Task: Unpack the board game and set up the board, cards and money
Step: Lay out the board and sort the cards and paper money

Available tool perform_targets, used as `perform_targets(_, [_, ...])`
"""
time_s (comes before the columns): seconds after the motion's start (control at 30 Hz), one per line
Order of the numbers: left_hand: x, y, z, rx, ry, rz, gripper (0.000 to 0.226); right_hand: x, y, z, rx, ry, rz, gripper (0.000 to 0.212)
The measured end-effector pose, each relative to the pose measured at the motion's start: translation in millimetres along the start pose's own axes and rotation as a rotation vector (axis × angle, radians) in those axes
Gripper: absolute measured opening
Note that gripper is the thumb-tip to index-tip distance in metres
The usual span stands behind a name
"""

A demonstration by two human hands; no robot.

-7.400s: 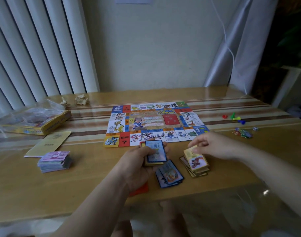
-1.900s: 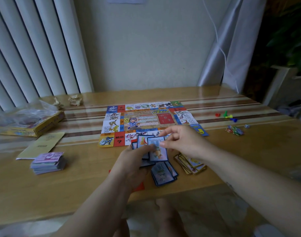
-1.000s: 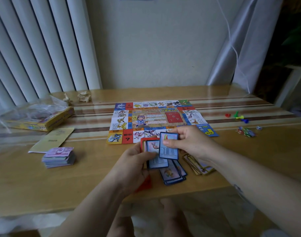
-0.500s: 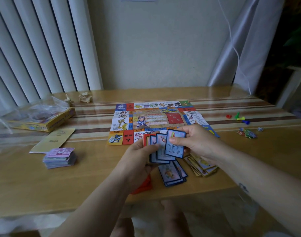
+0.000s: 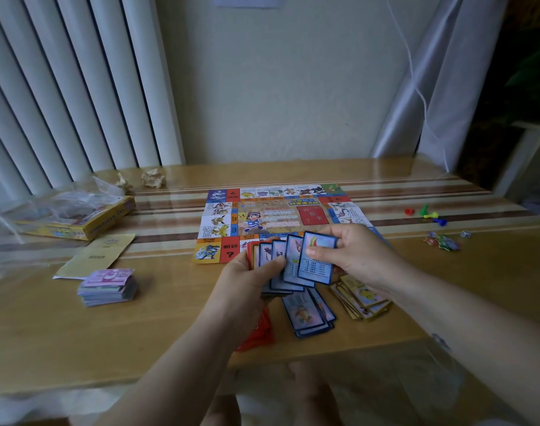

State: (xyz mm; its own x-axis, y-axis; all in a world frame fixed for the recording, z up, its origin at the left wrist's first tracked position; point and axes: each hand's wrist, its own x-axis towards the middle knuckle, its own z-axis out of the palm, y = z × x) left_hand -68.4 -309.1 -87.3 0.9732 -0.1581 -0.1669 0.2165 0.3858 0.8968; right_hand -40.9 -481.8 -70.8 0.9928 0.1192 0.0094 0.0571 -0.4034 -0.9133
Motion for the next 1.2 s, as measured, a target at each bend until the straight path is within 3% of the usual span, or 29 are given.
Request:
perform_targets(0.23, [-3, 0, -3, -0.001, 0.013, 0.047, 0.013, 2, 2, 2, 0.101, 0.018, 0.023, 0.034])
perform_targets(0.53, [4, -3, 2, 0.008, 0.098, 0.079, 0.011, 3, 5, 12, 0.281, 0.000, 0.080, 0.016])
perform_targets(0.77, [0, -3, 5, -0.100, 0.034, 0.009, 0.014, 3, 8, 11, 0.215, 0.065, 0.009, 0.016])
perform_targets(0.9, [0, -5, 6, -0.087, 0.063, 0.032, 0.016, 2, 7, 14, 0.250, 0.078, 0.003, 0.028])
perform_targets(1.03, [-1, -4, 4, -0.050, 0.093, 0.071, 0.014, 0, 5, 11, 0.378, 0.058, 0.047, 0.020])
perform_targets(1.2, [-2, -4, 0, -0.039, 0.125, 0.064, 0.013, -5, 5, 10, 0.324, 0.045, 0.014, 0.018])
